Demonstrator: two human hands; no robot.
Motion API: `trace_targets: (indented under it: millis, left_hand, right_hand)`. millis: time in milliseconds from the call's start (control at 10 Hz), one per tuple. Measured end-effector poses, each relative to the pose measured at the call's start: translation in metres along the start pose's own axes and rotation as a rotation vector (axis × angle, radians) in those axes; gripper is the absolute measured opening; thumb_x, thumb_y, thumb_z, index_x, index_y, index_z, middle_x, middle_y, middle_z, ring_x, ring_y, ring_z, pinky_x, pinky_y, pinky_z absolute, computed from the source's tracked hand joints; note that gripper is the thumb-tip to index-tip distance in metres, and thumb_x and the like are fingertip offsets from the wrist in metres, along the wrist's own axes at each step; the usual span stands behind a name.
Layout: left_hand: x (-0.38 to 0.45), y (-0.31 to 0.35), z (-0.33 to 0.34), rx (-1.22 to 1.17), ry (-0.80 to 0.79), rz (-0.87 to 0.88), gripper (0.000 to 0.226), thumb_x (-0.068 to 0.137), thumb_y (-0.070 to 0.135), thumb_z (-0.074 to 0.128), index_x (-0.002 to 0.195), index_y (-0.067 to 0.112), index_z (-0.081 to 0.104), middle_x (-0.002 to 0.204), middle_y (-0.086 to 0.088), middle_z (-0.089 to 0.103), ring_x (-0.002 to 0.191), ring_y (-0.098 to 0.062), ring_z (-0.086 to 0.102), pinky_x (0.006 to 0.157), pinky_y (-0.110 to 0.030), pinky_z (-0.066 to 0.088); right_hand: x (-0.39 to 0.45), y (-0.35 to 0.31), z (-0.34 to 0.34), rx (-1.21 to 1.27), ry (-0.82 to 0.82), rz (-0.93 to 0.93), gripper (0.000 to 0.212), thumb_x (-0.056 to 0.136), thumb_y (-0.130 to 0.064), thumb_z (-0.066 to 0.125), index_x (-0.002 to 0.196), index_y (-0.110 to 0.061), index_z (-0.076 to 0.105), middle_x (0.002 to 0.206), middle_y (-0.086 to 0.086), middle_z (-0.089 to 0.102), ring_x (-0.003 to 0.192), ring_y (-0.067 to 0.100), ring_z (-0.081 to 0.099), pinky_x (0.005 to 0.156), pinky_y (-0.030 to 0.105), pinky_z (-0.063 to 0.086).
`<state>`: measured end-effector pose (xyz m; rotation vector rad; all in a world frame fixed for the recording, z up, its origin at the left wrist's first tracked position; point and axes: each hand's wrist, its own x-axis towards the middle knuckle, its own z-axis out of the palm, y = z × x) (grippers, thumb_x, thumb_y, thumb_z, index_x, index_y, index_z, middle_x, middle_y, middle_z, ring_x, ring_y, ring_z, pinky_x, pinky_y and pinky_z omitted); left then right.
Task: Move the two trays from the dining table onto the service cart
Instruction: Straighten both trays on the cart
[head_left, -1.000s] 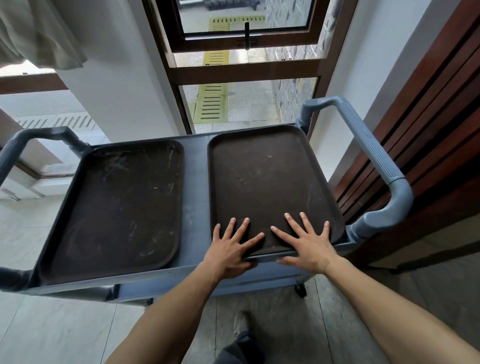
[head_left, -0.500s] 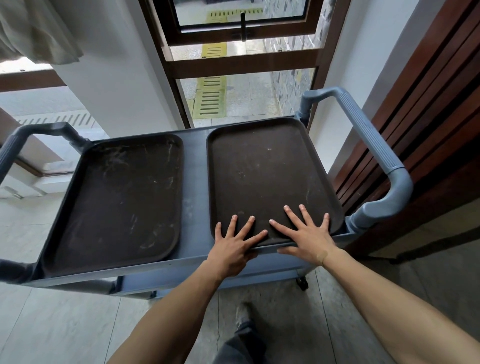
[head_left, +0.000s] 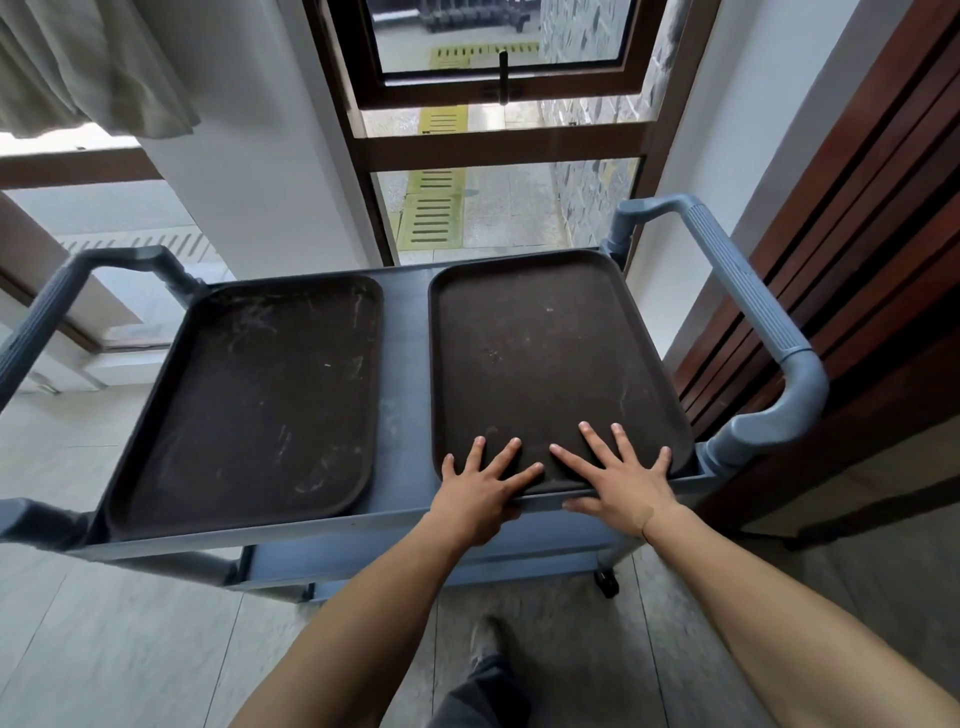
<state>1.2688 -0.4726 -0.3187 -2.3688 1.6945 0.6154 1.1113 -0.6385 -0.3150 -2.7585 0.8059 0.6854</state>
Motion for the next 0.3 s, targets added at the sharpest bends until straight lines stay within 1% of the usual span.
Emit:
trace_targets:
  millis: [100, 200, 300]
  left_hand:
    - [-0.002, 0.003, -0.004, -0.051, -0.033, -0.02, 0.07, 0.096, 0.053, 0.047, 0.15, 0.051, 0.003, 0.165, 0.006, -0.009, 0.148, -0.037, -0.007, 0.112, -0.068, 0.012]
    - [-0.019, 0.004, -0.003, -0.06, -0.014, 0.008, 0.077, 0.092, 0.059, 0.049, 0.153, 0.044, 0.004, 0.165, 0.002, -0.004, 0.15, -0.031, -0.001, 0.116, -0.059, 0.011]
    - [-0.031, 0.003, 0.0, -0.05, 0.046, 0.012, 0.078, 0.093, 0.06, 0.047, 0.154, 0.039, 0.004, 0.165, 0.0, 0.002, 0.15, -0.028, 0.005, 0.118, -0.052, 0.01]
  right_hand:
    - [-0.004, -0.004, -0.004, 0.014, -0.05, 0.017, 0.078, 0.083, -0.081, 0.036, 0.142, -0.065, -0.013, 0.163, -0.009, -0.023, 0.15, 0.033, -0.019, 0.105, 0.079, 0.007]
    - [-0.016, -0.01, -0.006, -0.009, -0.083, 0.008, 0.083, 0.078, -0.086, 0.035, 0.146, -0.061, -0.006, 0.165, -0.006, -0.016, 0.151, 0.033, -0.013, 0.108, 0.075, 0.007]
    - [-0.025, -0.012, -0.004, -0.011, -0.059, 0.011, 0.084, 0.078, -0.087, 0.031, 0.149, -0.058, -0.004, 0.167, -0.006, -0.01, 0.152, 0.031, -0.01, 0.111, 0.072, 0.005]
